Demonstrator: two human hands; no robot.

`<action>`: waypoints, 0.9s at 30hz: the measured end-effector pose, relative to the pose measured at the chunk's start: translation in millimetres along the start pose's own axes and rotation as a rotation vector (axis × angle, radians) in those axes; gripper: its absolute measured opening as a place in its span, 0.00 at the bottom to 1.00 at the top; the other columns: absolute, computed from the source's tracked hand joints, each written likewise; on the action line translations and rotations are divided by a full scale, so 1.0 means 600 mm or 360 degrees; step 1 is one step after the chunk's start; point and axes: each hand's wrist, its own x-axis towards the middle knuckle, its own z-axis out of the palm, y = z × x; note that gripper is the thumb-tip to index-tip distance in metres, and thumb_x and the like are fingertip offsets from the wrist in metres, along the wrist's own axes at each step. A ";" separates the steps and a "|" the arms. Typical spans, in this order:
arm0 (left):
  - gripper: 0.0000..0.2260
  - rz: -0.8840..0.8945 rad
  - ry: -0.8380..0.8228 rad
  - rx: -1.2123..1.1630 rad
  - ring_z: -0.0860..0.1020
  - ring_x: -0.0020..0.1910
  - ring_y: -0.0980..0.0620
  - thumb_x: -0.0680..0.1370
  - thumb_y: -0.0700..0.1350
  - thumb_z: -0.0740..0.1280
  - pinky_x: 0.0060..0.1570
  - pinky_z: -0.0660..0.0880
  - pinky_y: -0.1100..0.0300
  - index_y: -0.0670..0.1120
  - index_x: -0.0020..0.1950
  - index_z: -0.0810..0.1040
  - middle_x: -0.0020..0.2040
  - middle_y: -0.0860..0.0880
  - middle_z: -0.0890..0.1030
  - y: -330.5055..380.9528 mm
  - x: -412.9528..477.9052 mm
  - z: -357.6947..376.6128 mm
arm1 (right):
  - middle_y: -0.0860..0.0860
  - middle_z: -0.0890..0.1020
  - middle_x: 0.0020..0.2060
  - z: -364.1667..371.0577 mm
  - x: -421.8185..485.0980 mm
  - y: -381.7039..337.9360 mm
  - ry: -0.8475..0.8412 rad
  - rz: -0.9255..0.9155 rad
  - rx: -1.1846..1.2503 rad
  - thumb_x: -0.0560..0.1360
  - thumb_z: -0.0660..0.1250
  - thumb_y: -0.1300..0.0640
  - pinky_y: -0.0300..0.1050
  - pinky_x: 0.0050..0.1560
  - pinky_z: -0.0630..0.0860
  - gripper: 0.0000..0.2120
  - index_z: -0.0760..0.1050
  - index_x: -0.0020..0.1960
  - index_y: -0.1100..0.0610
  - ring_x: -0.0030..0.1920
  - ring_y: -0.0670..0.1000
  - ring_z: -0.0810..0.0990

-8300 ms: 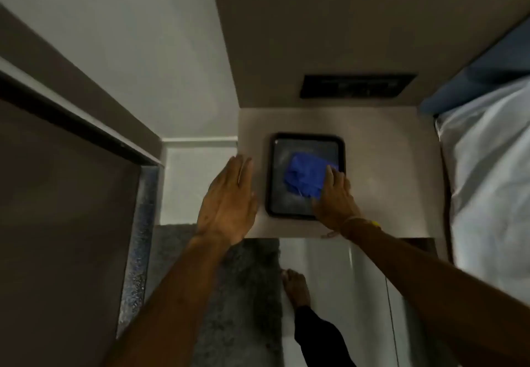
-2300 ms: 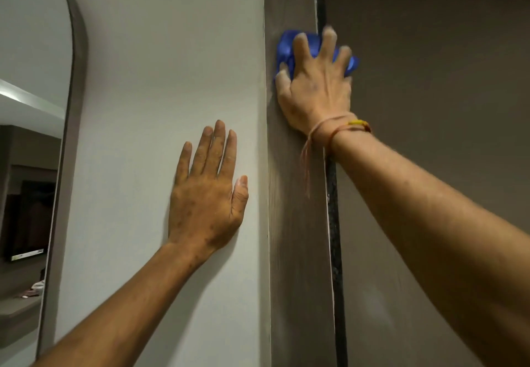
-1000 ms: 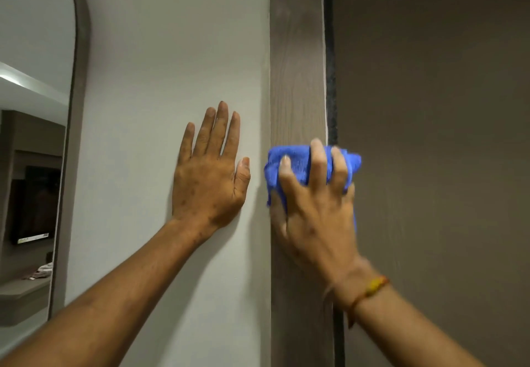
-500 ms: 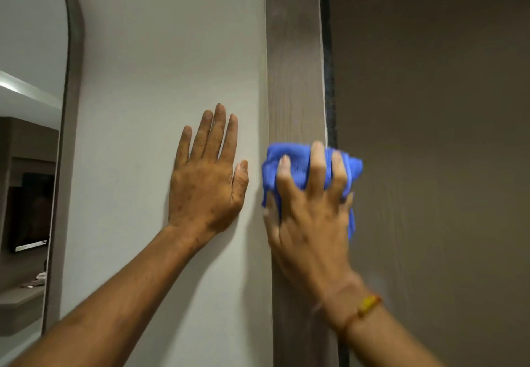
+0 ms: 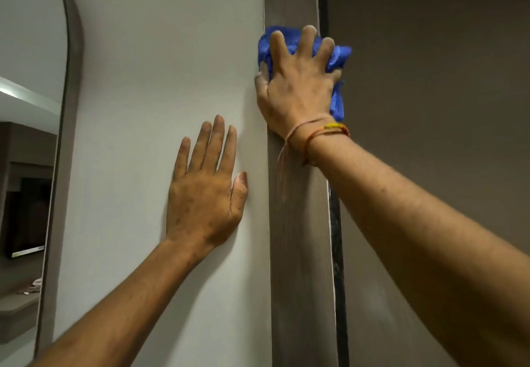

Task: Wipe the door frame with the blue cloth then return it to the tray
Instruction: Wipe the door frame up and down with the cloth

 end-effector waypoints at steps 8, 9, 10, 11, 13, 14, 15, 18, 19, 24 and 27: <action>0.29 0.0008 -0.0003 0.0007 0.47 0.77 0.48 0.77 0.54 0.46 0.75 0.46 0.48 0.45 0.76 0.47 0.78 0.44 0.49 0.002 0.000 -0.002 | 0.64 0.66 0.70 0.013 -0.284 0.022 -0.0092 0.0016 0.0064 0.73 0.59 0.47 0.71 0.54 0.72 0.20 0.65 0.64 0.51 0.69 0.65 0.59; 0.29 0.0006 -0.0002 0.0007 0.47 0.77 0.48 0.77 0.54 0.46 0.75 0.46 0.48 0.45 0.76 0.47 0.78 0.44 0.49 0.001 -0.001 -0.002 | 0.64 0.67 0.69 0.013 -0.295 0.025 -0.0114 0.0019 0.0082 0.72 0.60 0.48 0.71 0.53 0.73 0.20 0.66 0.63 0.51 0.68 0.65 0.59; 0.29 0.0001 -0.0001 0.0004 0.47 0.77 0.48 0.77 0.54 0.46 0.75 0.46 0.48 0.45 0.76 0.47 0.78 0.44 0.49 0.001 -0.001 -0.002 | 0.64 0.69 0.68 0.014 -0.294 0.027 -0.0111 0.0007 0.0095 0.72 0.62 0.48 0.71 0.52 0.74 0.20 0.66 0.62 0.51 0.67 0.65 0.60; 0.29 0.0003 -0.0004 0.0002 0.47 0.77 0.48 0.77 0.54 0.46 0.75 0.46 0.48 0.45 0.76 0.47 0.78 0.44 0.49 0.001 0.000 -0.002 | 0.65 0.69 0.67 0.013 -0.284 0.028 -0.0090 -0.0015 0.0094 0.71 0.62 0.48 0.71 0.52 0.74 0.20 0.67 0.61 0.52 0.67 0.65 0.61; 0.29 0.0005 -0.0014 0.0001 0.47 0.77 0.47 0.77 0.54 0.45 0.75 0.46 0.48 0.45 0.76 0.47 0.78 0.44 0.49 0.002 -0.001 -0.002 | 0.65 0.68 0.68 0.011 -0.241 0.031 -0.0050 -0.0095 0.0110 0.72 0.61 0.48 0.71 0.53 0.72 0.20 0.67 0.62 0.52 0.67 0.67 0.62; 0.29 0.0007 -0.0015 0.0001 0.47 0.77 0.47 0.77 0.55 0.45 0.75 0.45 0.48 0.45 0.76 0.47 0.78 0.44 0.49 0.002 -0.001 -0.002 | 0.64 0.66 0.68 0.010 -0.205 0.033 -0.0045 -0.0122 0.0142 0.73 0.60 0.48 0.72 0.55 0.71 0.20 0.66 0.63 0.52 0.68 0.67 0.61; 0.29 0.0008 -0.0018 0.0001 0.46 0.77 0.47 0.77 0.55 0.45 0.75 0.45 0.48 0.45 0.76 0.46 0.78 0.44 0.48 0.002 0.000 -0.002 | 0.64 0.64 0.69 0.009 -0.161 0.034 -0.0045 -0.0133 0.0156 0.74 0.60 0.47 0.72 0.56 0.70 0.20 0.64 0.64 0.52 0.68 0.67 0.60; 0.29 0.0004 -0.0020 0.0009 0.46 0.77 0.47 0.77 0.55 0.45 0.75 0.46 0.47 0.46 0.76 0.46 0.78 0.44 0.48 0.002 0.001 -0.001 | 0.61 0.61 0.68 0.001 -0.029 0.021 -0.0010 -0.0096 0.0079 0.74 0.59 0.47 0.70 0.60 0.68 0.21 0.62 0.65 0.49 0.67 0.65 0.59; 0.29 -0.0001 -0.0019 0.0010 0.45 0.77 0.47 0.77 0.55 0.45 0.75 0.46 0.47 0.46 0.76 0.46 0.78 0.44 0.48 0.001 0.000 0.000 | 0.61 0.61 0.69 -0.001 -0.003 0.014 -0.0011 -0.0064 0.0055 0.75 0.59 0.47 0.70 0.60 0.67 0.21 0.61 0.66 0.49 0.67 0.65 0.59; 0.29 0.0011 -0.0007 0.0015 0.46 0.77 0.47 0.77 0.54 0.46 0.75 0.46 0.48 0.45 0.76 0.47 0.78 0.44 0.49 0.000 0.001 0.001 | 0.62 0.61 0.70 0.009 -0.041 0.006 0.0054 0.0012 0.0046 0.75 0.58 0.47 0.71 0.61 0.65 0.21 0.61 0.65 0.51 0.68 0.65 0.58; 0.29 0.0023 -0.0001 0.0018 0.47 0.77 0.47 0.78 0.54 0.46 0.75 0.45 0.48 0.45 0.76 0.47 0.78 0.44 0.49 0.001 0.000 0.002 | 0.63 0.61 0.71 0.018 -0.166 0.015 0.0031 0.0027 0.0131 0.74 0.61 0.48 0.73 0.59 0.66 0.22 0.62 0.66 0.51 0.70 0.67 0.58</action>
